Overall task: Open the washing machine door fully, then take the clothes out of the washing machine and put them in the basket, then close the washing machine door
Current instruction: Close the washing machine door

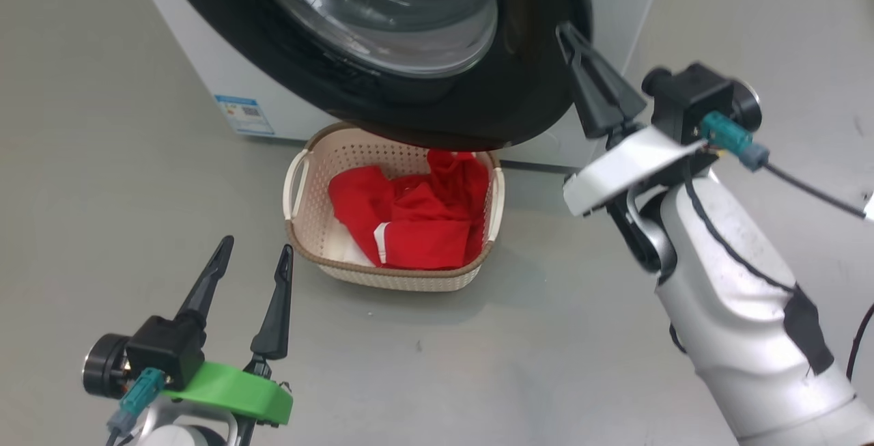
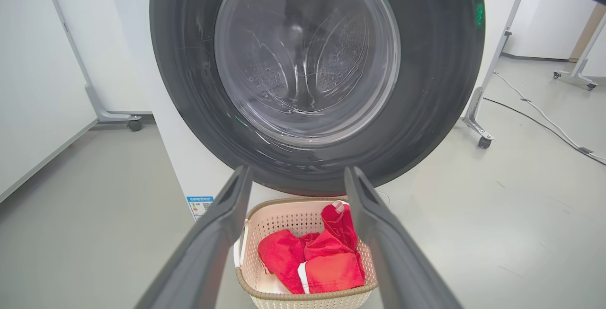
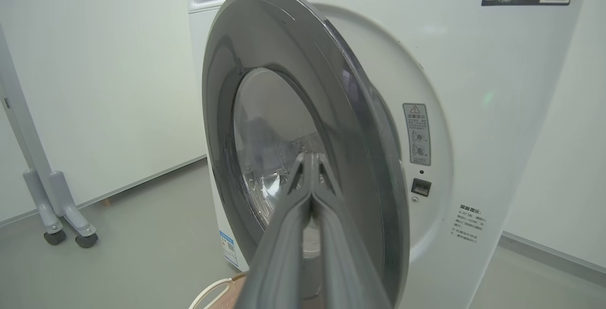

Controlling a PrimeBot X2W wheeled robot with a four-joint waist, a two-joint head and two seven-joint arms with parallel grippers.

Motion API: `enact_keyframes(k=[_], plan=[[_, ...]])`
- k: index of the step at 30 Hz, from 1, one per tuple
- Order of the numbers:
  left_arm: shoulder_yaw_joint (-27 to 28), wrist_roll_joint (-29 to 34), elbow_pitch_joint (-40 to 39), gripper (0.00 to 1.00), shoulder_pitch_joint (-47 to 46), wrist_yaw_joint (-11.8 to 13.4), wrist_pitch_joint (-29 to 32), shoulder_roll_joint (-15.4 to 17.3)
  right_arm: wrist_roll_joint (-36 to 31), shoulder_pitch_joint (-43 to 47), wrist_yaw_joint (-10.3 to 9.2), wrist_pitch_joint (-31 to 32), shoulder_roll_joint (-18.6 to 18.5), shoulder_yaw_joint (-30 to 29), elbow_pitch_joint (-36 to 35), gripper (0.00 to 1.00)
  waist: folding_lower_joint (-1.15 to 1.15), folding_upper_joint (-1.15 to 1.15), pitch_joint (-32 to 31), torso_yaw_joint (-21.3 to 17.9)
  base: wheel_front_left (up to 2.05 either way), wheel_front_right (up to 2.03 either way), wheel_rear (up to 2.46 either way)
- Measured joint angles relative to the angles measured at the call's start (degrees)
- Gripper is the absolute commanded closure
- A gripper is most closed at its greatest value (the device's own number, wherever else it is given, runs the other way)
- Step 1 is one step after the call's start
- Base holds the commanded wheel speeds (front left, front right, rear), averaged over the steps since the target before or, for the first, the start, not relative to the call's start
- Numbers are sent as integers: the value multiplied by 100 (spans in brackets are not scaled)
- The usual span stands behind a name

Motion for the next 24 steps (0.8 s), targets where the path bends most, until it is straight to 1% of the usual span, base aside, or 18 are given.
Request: enact_keyframes(k=[5,7,8,11,17,24], plan=[[-18,0,82,0,-226,-43,-59,-25,135,-622,8,113,-10,19,229,100,0,0,231,258,0,0,0],[-16,-1,127,0,-250,-63,-78,-32,196,-836,40,134,-12,21,326,100,0,0,319,353,0,0,0],[-21,0,163,0,-268,-83,-105,-41,237,-1022,40,152,-14,22,456,100,0,0,404,437,0,0,0],[-25,-1,193,0,-406,-86,-133,-51,266,-1237,40,167,-22,19,647,100,0,0,520,547,0,0,0],[-33,-1,256,0,-524,-140,-219,-85,267,-1626,42,232,-31,-58,1023,100,0,0,727,692,0,0,0],[-43,-1,350,0,-669,-142,-292,-135,268,-2005,57,230,-41,-159,1380,100,0,0,928,764,0,0,0]])
